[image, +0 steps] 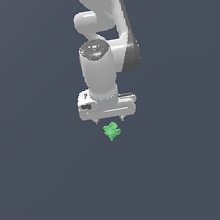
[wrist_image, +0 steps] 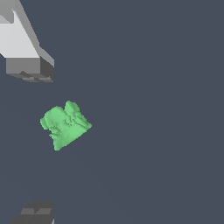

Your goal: Pick up the object and move it to a goal position.

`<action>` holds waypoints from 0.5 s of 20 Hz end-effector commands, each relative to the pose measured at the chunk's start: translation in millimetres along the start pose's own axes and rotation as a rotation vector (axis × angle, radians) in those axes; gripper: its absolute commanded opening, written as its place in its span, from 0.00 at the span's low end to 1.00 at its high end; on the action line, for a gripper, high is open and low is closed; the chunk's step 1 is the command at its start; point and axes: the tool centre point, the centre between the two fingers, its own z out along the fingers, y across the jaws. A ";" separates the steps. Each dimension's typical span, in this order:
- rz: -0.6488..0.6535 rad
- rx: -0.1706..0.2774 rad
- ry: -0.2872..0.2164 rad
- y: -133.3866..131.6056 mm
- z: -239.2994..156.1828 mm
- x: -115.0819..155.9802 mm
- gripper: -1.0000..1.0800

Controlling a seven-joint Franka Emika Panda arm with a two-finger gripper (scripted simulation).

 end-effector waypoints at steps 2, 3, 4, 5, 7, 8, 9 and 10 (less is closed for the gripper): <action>-0.001 0.000 0.000 -0.1 0.0 -0.1 0.96; -0.005 -0.001 -0.001 -0.4 0.2 -0.3 0.96; -0.010 -0.002 -0.003 -0.9 0.4 -0.8 0.96; -0.019 -0.003 -0.005 -1.6 0.8 -1.4 0.96; -0.040 -0.006 -0.011 -3.6 1.5 -3.0 0.96; -0.049 -0.007 -0.013 -4.5 1.7 -3.7 0.96; -0.056 -0.009 -0.015 -5.3 1.8 -4.3 0.96; -0.060 -0.010 -0.017 -5.9 1.8 -4.7 0.96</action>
